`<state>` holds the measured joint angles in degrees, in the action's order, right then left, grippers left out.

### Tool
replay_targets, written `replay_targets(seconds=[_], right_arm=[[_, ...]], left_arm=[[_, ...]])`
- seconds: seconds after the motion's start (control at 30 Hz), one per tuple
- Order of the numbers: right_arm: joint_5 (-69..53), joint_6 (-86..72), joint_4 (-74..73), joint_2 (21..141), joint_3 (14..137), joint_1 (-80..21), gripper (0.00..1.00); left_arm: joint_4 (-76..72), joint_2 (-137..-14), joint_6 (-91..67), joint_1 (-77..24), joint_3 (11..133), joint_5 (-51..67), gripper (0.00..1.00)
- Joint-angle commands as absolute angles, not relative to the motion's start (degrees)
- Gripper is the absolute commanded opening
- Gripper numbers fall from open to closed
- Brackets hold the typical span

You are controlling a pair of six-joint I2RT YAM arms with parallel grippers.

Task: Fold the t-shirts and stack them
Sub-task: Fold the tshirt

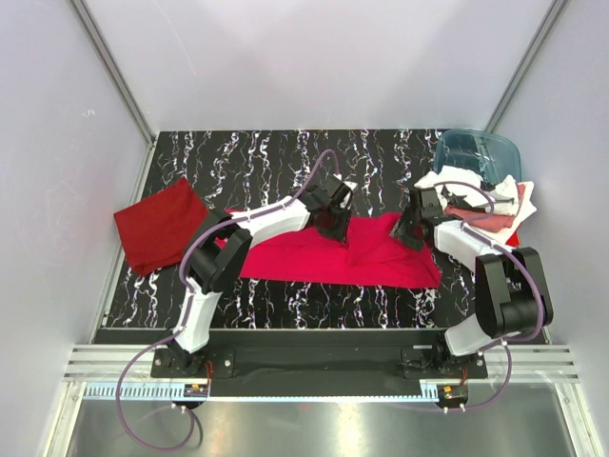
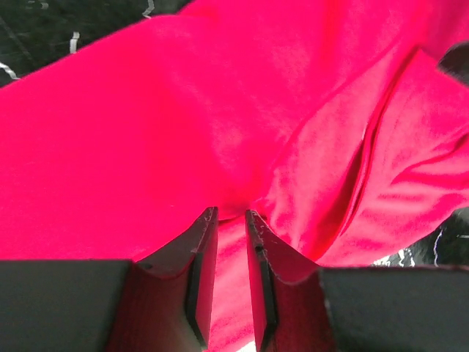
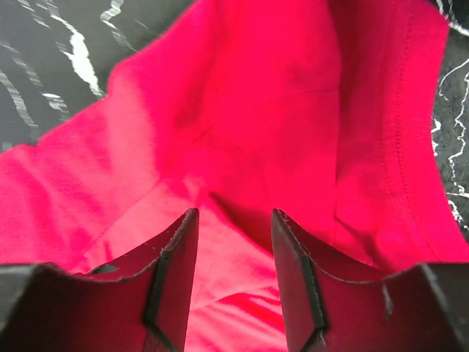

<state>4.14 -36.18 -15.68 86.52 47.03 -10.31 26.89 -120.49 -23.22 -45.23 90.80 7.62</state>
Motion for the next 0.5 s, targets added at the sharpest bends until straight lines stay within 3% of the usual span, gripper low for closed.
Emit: replay_targets(seconds=[0.0,0.13,0.27,0.4,0.47], right_arm=[[5.37,-34.63,-14.24,88.50,49.04,-10.11,0.50],[3.34,-34.28,-13.28,88.77,48.08,-10.11,0.46],[2.55,-33.84,-13.01,86.67,46.41,-10.11,0.31],[4.22,-34.36,-13.27,82.54,44.04,-10.11,0.07],[4.48,-34.63,-13.62,80.25,43.25,-10.11,0.01]], left_arm=[[24.09,-118.39,-26.01,-44.12,91.06,6.68,0.25],[24.78,-118.56,-27.59,-42.72,90.44,5.98,0.25],[25.84,-119.00,-29.35,-40.70,90.18,5.97,0.24],[25.66,-119.00,-29.97,-40.17,89.56,6.59,0.24],[25.58,-119.09,-29.97,-40.17,89.65,6.59,0.24]])
